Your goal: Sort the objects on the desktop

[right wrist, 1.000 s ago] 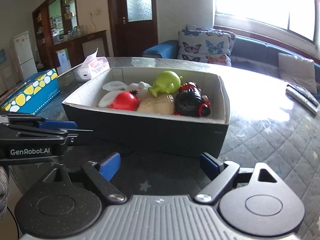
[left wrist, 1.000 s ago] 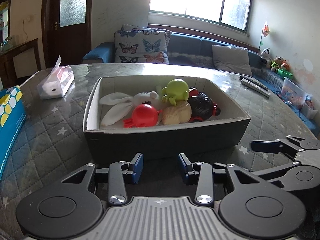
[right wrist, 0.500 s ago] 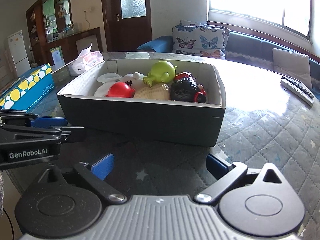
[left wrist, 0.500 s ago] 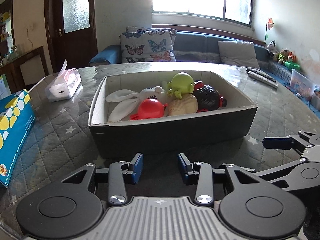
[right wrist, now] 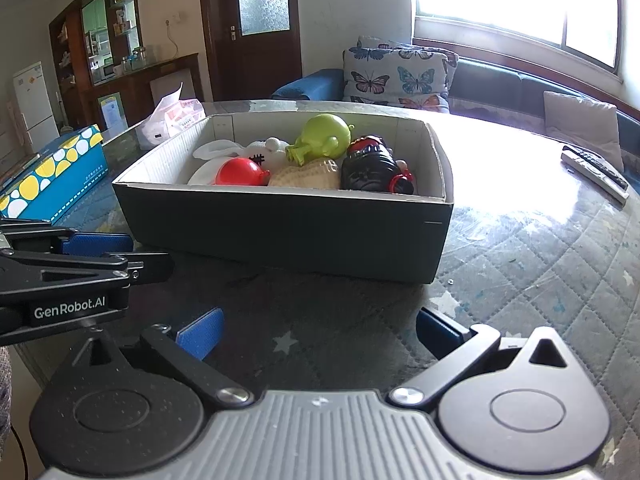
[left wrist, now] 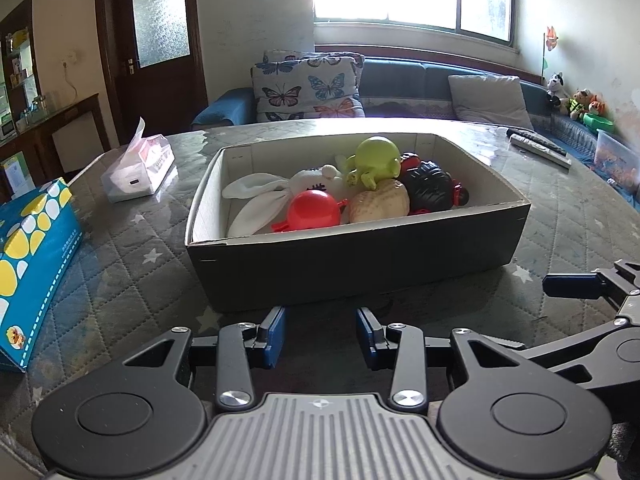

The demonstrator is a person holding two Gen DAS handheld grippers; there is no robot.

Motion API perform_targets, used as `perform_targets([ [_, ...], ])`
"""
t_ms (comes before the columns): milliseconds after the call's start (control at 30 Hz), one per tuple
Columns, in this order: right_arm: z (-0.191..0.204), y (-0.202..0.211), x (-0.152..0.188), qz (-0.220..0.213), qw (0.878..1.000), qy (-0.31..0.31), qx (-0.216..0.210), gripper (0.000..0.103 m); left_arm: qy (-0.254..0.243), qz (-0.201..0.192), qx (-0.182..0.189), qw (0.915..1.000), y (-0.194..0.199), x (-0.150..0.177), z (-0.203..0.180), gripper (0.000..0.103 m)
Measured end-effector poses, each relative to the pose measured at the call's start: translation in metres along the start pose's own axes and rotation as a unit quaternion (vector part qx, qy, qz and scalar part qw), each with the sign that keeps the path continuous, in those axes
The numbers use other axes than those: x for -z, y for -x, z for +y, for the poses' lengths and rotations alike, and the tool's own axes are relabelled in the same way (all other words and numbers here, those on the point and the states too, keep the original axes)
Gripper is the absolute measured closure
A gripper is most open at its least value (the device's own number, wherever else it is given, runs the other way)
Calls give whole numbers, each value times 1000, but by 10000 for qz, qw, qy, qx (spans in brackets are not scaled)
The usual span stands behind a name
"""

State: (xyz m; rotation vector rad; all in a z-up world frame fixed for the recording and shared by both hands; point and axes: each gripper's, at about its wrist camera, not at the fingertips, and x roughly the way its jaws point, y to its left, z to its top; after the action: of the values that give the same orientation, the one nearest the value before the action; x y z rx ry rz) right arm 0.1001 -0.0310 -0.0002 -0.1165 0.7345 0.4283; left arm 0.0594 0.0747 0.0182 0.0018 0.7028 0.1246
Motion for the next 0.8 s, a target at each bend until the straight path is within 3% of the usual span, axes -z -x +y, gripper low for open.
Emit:
perform_targets([
  [167, 0, -2, -1, 3, 10000, -8, 18, 0, -97, -65, -151, 9998, -1, 1, -2, 62],
  [333, 0, -4, -1, 19, 10000, -30, 1, 0, -52, -66, -7, 10000, -1, -1, 1, 62],
  [500, 0, -7, -2, 44, 10000, -36, -3, 0, -84, -40, -116, 9999, -5, -2, -2, 62],
  [800, 0, -11, -3, 71, 10000, -70, 10, 0, -169, -71, -720, 9972, -14, -4, 0, 62],
])
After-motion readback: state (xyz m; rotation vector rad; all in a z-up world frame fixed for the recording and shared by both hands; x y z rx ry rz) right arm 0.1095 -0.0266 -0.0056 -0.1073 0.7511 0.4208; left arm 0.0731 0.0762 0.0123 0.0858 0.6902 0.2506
